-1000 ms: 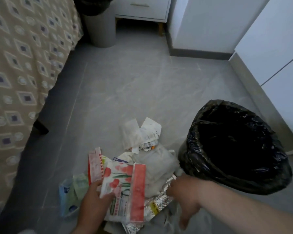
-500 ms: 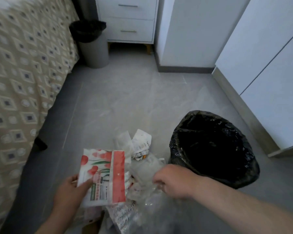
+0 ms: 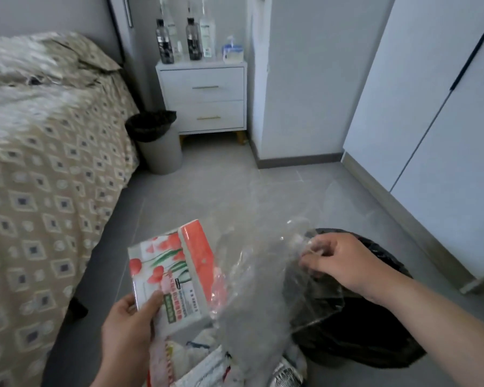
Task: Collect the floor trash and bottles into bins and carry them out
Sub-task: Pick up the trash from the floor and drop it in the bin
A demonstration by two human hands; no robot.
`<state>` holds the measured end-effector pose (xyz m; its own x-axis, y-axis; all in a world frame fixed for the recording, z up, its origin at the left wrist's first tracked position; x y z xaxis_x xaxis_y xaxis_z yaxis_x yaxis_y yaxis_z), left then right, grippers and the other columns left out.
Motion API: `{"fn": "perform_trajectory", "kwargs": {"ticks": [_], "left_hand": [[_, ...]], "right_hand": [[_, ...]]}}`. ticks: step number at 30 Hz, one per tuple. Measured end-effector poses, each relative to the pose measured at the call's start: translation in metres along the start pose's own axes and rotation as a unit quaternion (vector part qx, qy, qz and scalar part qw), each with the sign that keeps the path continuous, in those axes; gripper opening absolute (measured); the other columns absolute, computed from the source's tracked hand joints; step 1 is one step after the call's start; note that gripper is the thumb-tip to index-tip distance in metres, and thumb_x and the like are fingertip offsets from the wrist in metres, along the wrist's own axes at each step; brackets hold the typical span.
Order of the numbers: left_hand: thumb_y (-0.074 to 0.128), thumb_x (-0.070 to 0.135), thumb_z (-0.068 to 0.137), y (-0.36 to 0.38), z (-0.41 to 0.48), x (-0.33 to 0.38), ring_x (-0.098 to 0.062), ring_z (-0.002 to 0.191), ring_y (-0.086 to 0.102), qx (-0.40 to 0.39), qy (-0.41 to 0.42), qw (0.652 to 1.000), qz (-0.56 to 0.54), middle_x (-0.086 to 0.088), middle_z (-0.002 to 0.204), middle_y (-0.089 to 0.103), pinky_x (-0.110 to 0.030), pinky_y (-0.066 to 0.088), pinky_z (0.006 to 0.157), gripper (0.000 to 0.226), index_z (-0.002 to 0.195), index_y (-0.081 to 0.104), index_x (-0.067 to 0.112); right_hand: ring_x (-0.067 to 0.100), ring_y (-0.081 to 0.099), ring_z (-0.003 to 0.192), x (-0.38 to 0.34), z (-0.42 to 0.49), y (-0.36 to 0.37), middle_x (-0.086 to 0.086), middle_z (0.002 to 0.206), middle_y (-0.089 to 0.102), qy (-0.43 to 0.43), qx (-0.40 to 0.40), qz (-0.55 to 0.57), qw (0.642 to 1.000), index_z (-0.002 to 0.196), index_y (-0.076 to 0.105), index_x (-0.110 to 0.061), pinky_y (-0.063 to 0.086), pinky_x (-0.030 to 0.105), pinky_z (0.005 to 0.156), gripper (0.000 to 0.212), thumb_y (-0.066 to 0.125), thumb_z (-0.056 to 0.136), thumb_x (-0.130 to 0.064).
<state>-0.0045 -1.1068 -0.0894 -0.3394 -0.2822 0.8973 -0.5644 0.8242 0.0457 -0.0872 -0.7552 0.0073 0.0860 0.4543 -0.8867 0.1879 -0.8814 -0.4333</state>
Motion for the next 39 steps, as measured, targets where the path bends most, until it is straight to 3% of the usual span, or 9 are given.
{"fn": "perform_trajectory", "kwargs": {"ticks": [3,7,11,20,28,31,34,37,39], "left_hand": [[0.071,0.007,0.081,0.033,-0.009,0.002,-0.019,0.046,0.068,-0.013,0.009,0.999,0.037,-0.02,0.078,0.07,-0.028,0.054,0.04,0.022,0.096,0.059,-0.001],[0.075,0.012,0.078,0.105,-0.031,-0.001,-0.03,0.065,0.072,-0.071,0.025,0.995,0.067,-0.018,0.082,0.073,-0.044,0.059,0.064,0.028,0.1,0.061,0.004],[0.068,0.015,0.085,0.186,-0.069,-0.002,-0.029,0.071,0.073,-0.142,0.05,0.986,0.074,-0.014,0.079,0.074,-0.043,0.06,0.065,0.009,0.09,0.061,0.011],[0.066,0.032,0.083,0.277,-0.094,-0.048,-0.019,0.065,0.07,-0.157,0.078,0.956,0.235,-0.002,0.072,0.072,-0.04,0.059,0.066,0.019,0.076,0.06,0.016],[0.055,0.028,0.089,0.302,-0.104,-0.091,-0.012,0.074,0.06,-0.234,0.077,0.901,0.358,0.001,0.088,0.063,-0.026,0.043,0.054,0.02,0.101,0.053,0.012],[0.054,0.032,0.087,0.298,-0.115,-0.073,-0.011,0.088,0.061,-0.279,0.207,0.838,0.421,0.01,0.096,0.063,-0.032,0.053,0.075,0.016,0.101,0.056,0.023],[0.057,0.039,0.086,0.273,-0.117,-0.047,-0.015,0.128,0.042,-0.229,0.331,0.779,0.48,0.006,0.136,0.048,-0.033,0.037,0.108,0.052,0.134,0.047,0.021],[0.056,0.061,0.08,0.26,-0.104,-0.065,-0.014,0.148,0.003,-0.28,0.276,0.732,0.556,0.003,0.161,0.004,-0.031,0.012,0.12,0.097,0.152,0.01,0.015],[0.061,0.064,0.074,0.256,-0.101,-0.078,-0.01,0.147,0.0,-0.319,0.237,0.731,0.555,0.01,0.159,-0.012,-0.031,0.015,0.119,0.11,0.152,-0.004,0.021]], "right_hand": [[0.016,0.061,0.055,0.005,0.002,-0.054,0.007,0.064,0.067,0.027,0.09,0.149,0.984,0.07,0.069,-0.01,0.054,0.021,0.055,0.018,0.067,0.082,0.004],[0.019,0.054,0.052,0.012,-0.004,-0.125,0.01,0.063,0.061,0.02,0.193,0.228,0.954,0.076,0.064,-0.005,0.048,0.027,0.056,0.013,0.06,0.088,0.0],[0.021,0.047,0.052,0.039,-0.011,-0.168,0.012,0.059,0.055,0.024,0.268,0.29,0.918,0.062,0.063,-0.009,0.046,0.027,0.06,0.027,0.056,0.087,-0.003],[0.018,0.044,0.041,0.095,-0.018,-0.196,0.008,0.049,0.05,0.074,0.314,0.356,0.877,0.071,0.056,-0.003,0.04,0.017,0.038,0.014,0.054,0.085,-0.004],[0.018,0.046,0.043,0.11,-0.025,-0.198,0.008,0.05,0.051,0.088,0.306,0.333,0.888,0.066,0.059,-0.005,0.043,0.023,0.046,0.015,0.057,0.081,-0.005],[0.021,0.054,0.056,0.115,-0.026,-0.196,0.012,0.053,0.053,0.116,0.302,0.222,0.92,0.06,0.06,-0.008,0.045,0.036,0.068,0.007,0.063,0.065,-0.013],[0.02,0.058,0.065,0.121,-0.029,-0.181,0.005,0.064,0.063,0.15,0.268,0.046,0.951,0.071,0.067,-0.011,0.048,0.036,0.074,0.011,0.064,0.073,-0.021],[0.017,0.063,0.07,0.126,-0.025,-0.147,0.0,0.079,0.067,0.162,0.177,-0.168,0.956,0.088,0.063,-0.017,0.05,0.028,0.063,0.009,0.058,0.083,-0.022],[0.02,0.062,0.085,0.129,-0.022,-0.125,0.002,0.096,0.063,0.141,0.135,-0.326,0.925,0.107,0.054,-0.019,0.055,0.036,0.072,0.028,0.058,0.081,-0.026]]}}
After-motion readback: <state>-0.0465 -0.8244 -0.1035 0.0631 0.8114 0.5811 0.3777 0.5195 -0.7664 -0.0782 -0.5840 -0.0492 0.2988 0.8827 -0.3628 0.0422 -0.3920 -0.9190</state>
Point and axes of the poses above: each hand's wrist, its own z-axis towards the middle knuckle, its own y-axis out of the palm, x = y × z, the point moved 9 cm from there along z, towards the middle knuckle
